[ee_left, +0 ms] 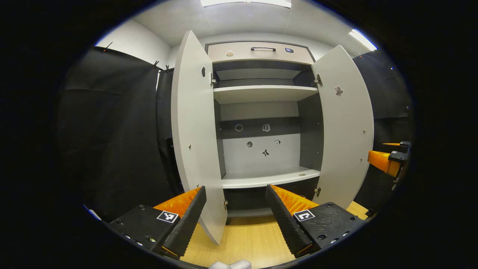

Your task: Open the right door of the double-door shoe cabinet with the right hand, and open the left door with the left hand.

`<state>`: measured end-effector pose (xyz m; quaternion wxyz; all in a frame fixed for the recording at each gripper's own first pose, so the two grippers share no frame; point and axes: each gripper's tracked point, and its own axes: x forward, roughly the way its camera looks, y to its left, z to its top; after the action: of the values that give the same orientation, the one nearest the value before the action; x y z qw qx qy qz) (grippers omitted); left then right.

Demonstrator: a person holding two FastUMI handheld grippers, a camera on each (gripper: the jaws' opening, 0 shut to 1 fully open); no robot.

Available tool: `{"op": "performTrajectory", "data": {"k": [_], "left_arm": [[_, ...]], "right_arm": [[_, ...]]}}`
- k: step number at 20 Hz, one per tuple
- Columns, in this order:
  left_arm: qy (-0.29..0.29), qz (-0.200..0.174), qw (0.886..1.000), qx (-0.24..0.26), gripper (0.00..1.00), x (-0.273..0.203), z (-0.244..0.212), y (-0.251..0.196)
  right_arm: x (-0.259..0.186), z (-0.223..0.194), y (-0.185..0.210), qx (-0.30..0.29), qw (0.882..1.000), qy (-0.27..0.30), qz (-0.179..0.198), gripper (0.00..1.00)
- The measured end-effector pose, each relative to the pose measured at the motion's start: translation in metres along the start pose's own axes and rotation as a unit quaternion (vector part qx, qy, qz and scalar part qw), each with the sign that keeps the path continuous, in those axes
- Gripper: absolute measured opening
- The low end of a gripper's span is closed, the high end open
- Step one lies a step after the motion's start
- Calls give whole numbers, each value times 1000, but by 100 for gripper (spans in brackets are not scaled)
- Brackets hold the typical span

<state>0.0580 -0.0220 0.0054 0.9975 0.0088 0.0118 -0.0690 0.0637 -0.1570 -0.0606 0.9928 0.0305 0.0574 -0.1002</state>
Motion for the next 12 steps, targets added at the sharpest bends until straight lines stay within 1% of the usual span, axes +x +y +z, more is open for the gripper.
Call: {"op": "performTrajectory", "data": {"k": [1, 4, 8, 9, 12], "left_arm": [[0, -1, 1000, -2, 96, 0, -1, 0], [3, -3, 1000, -1, 96, -3, -3, -1], [2, -5, 1000, 3, 96, -4, -2, -3], [1, -6, 1000, 3, 96, -5, -1, -4], [0, -8, 1000, 1, 96, -6, 0, -6]], "right_arm": [[0, 0, 0, -2, 1000, -1, -1, 100], [-2, 0, 2, -4, 1000, -2, -2, 99], [-4, 3, 2, -2, 1000, -6, -3, 99], [-4, 4, 2, -2, 1000, -7, -3, 100], [-6, 5, 3, -4, 1000, -9, -2, 99]]}}
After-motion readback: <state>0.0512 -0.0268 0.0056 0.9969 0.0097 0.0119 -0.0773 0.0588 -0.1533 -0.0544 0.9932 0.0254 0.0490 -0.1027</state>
